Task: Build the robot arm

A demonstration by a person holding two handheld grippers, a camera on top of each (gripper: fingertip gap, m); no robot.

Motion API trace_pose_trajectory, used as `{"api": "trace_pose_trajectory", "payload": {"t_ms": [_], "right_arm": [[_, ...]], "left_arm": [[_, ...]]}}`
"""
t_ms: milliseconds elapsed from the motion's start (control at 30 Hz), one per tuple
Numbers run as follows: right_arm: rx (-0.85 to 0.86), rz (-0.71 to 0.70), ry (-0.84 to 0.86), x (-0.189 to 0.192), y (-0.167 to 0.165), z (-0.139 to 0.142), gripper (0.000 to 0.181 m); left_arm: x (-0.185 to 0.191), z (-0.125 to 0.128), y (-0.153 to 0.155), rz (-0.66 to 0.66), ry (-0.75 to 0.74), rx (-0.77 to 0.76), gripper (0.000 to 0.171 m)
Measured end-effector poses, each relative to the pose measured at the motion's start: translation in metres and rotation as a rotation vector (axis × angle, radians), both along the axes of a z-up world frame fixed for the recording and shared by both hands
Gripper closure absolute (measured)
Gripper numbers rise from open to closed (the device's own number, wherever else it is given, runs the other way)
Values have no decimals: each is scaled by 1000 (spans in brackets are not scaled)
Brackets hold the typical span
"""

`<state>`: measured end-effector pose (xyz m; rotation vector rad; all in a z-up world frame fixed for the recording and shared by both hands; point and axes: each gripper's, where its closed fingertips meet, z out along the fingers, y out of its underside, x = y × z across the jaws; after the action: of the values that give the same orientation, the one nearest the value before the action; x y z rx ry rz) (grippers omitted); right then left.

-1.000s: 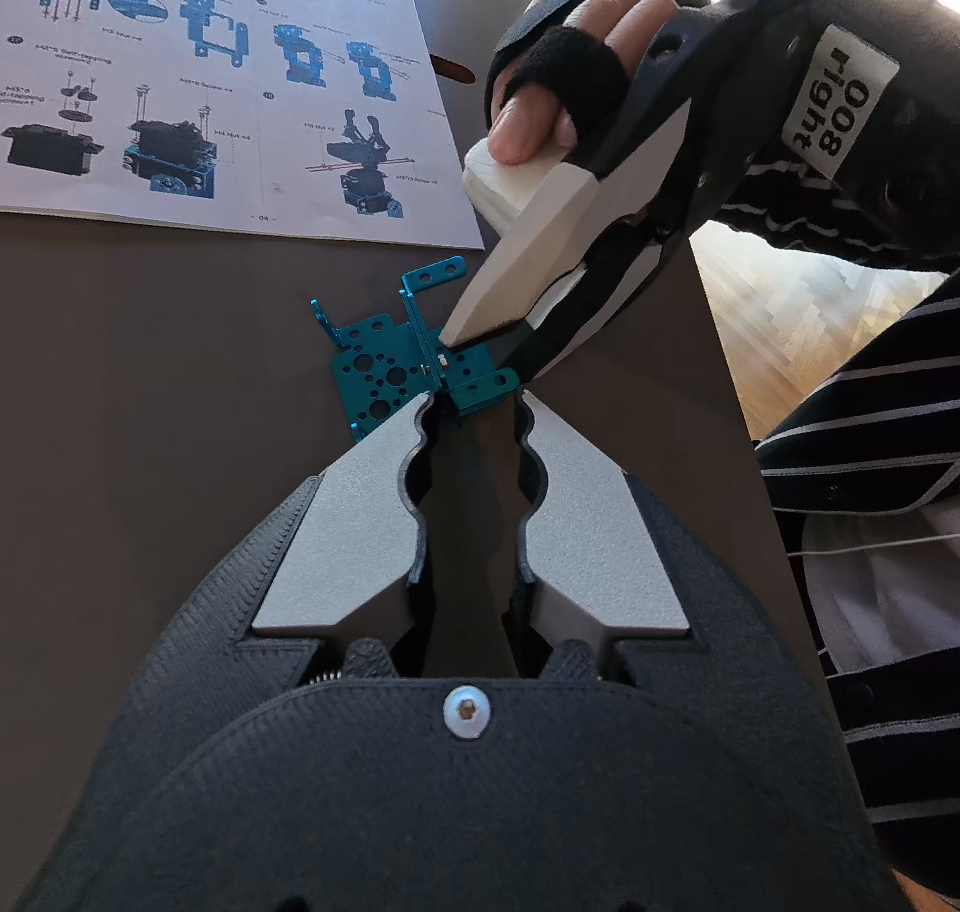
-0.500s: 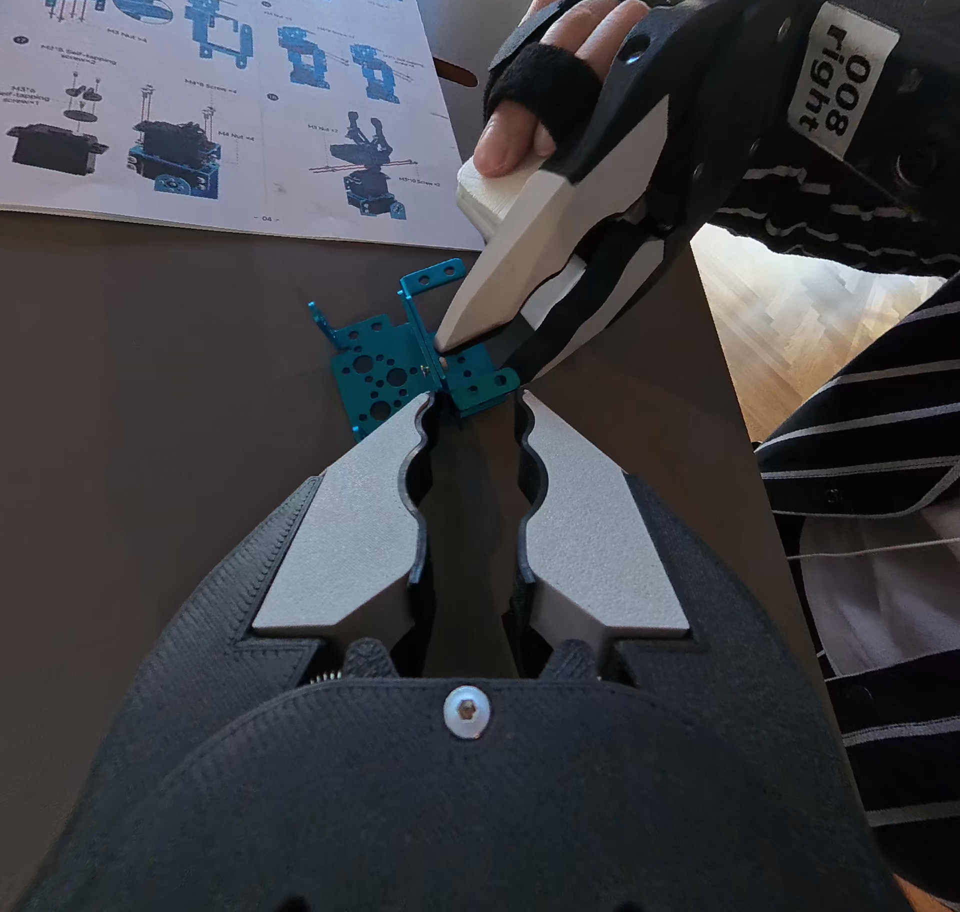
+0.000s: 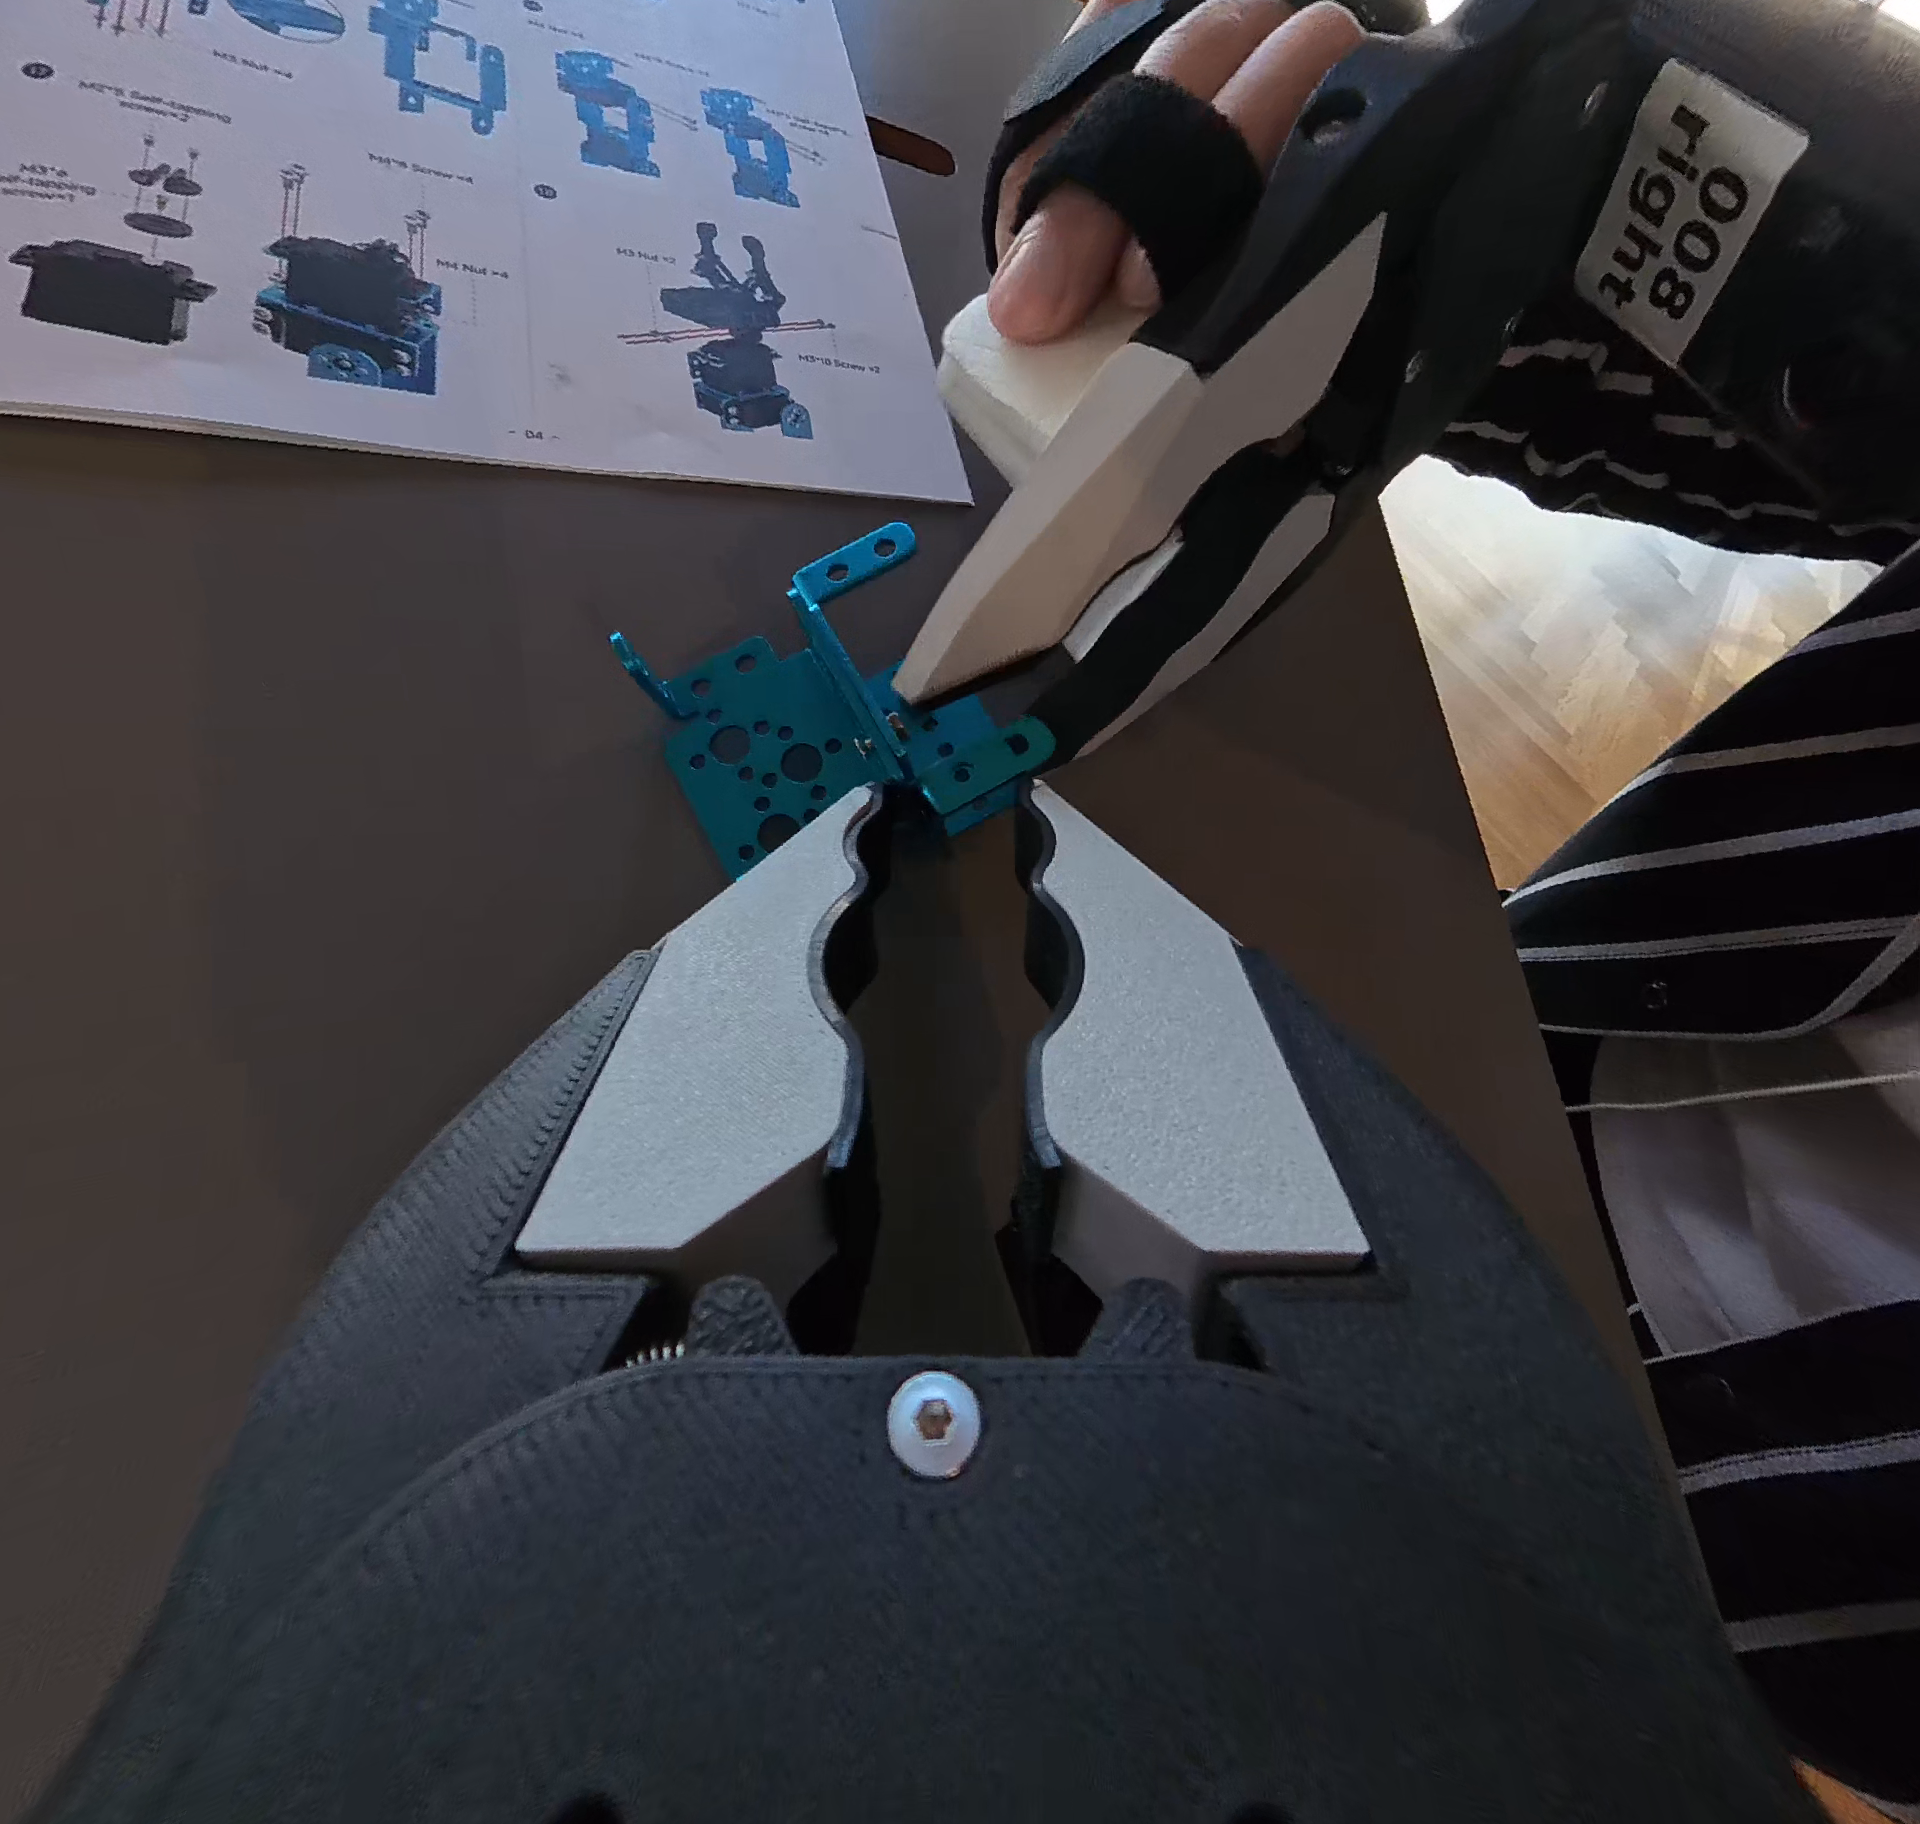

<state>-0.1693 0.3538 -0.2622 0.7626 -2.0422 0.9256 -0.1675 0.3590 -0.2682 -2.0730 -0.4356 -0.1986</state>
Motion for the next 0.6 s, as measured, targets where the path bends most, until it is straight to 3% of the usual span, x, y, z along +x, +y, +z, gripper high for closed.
{"api": "trace_pose_trajectory", "payload": {"t_ms": [400,500,600], "right_arm": [[1,-16,-48,-2,-1,-3,144],[41,-5,-93,3,1,-11,163],[47,-1,-60,3,1,-11,163]], "left_arm": [[0,0,0,-2,3,-4,148],[0,0,0,-1,6,-3,148],[0,0,0,-1,3,-3,149]]}}
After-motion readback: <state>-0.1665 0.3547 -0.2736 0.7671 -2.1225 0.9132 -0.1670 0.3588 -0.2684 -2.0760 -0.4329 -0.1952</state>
